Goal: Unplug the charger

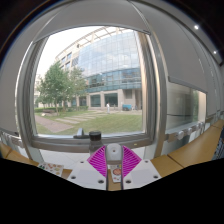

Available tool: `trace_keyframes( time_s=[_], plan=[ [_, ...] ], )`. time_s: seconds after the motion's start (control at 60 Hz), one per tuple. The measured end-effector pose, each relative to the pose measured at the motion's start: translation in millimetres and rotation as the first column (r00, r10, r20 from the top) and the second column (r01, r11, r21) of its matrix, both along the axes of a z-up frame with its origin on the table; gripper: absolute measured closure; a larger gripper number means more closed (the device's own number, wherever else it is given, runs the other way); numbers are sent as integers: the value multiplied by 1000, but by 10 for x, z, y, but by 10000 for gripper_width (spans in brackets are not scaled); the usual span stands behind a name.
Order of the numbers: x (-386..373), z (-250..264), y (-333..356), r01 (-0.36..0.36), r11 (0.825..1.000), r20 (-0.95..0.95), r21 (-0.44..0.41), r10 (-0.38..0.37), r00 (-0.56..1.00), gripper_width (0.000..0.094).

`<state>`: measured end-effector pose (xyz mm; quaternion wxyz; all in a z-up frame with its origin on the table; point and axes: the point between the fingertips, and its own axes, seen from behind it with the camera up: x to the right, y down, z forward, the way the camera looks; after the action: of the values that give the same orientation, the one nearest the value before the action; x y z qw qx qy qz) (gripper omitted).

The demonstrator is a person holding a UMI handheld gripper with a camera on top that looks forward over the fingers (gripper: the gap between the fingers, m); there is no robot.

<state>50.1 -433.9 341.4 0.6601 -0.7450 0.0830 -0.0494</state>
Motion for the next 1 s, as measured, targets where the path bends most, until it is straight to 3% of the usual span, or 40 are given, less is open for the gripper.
trace_keyframes(
  time_s=[0.133, 0.283, 0.517, 0.6, 0.633, 0.7, 0.8, 0.85, 0.917, 1.0],
  plan=[
    [431, -873, 87, -3, 986, -46, -165, -5, 999, 781],
    [573, -1930, -43, -53, 936, -124, -347, 11, 992, 780],
    [525, -2488, 118, -195, 888, -216, -416, 112, 970, 748],
    [534, -2632, 133, -206, 875, -224, -438, 116, 968, 719],
    [504, -2588, 127, -209, 882, -226, -421, 121, 967, 702],
    [512, -2593, 123, -203, 880, -226, -430, 112, 968, 653],
    [560, -2593, 101, -175, 878, -204, -446, 91, 975, 423],
    [567, -2538, 98, -163, 883, -194, -441, 83, 977, 369],
    [561, -2342, 76, -141, 900, -178, -412, 73, 981, 328],
    [501, -1933, 6, -112, 934, -155, -338, 63, 986, 270]
  ],
)
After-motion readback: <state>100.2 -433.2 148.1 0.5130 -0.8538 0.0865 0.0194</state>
